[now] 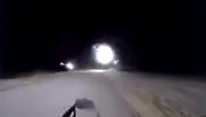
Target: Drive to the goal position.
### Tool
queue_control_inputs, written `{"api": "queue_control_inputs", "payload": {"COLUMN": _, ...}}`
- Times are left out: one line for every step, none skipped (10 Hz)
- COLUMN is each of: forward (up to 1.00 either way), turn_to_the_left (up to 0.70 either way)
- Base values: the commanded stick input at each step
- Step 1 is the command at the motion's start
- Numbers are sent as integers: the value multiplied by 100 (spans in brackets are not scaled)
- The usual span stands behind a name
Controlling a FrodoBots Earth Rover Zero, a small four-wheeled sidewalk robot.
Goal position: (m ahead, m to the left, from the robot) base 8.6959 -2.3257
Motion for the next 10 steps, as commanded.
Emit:
{"api": "queue_control_inputs", "payload": {"forward": 100, "turn_to_the_left": 19}}
{"api": "queue_control_inputs", "payload": {"forward": 100, "turn_to_the_left": 0}}
{"api": "queue_control_inputs", "payload": {"forward": 100, "turn_to_the_left": 0}}
{"api": "queue_control_inputs", "payload": {"forward": 100, "turn_to_the_left": 0}}
{"api": "queue_control_inputs", "payload": {"forward": 100, "turn_to_the_left": 0}}
{"api": "queue_control_inputs", "payload": {"forward": 100, "turn_to_the_left": 0}}
{"api": "queue_control_inputs", "payload": {"forward": 100, "turn_to_the_left": 0}}
{"api": "queue_control_inputs", "payload": {"forward": 100, "turn_to_the_left": 1}}
{"api": "queue_control_inputs", "payload": {"forward": 100, "turn_to_the_left": 3}}
{"api": "queue_control_inputs", "payload": {"forward": 100, "turn_to_the_left": 25}}
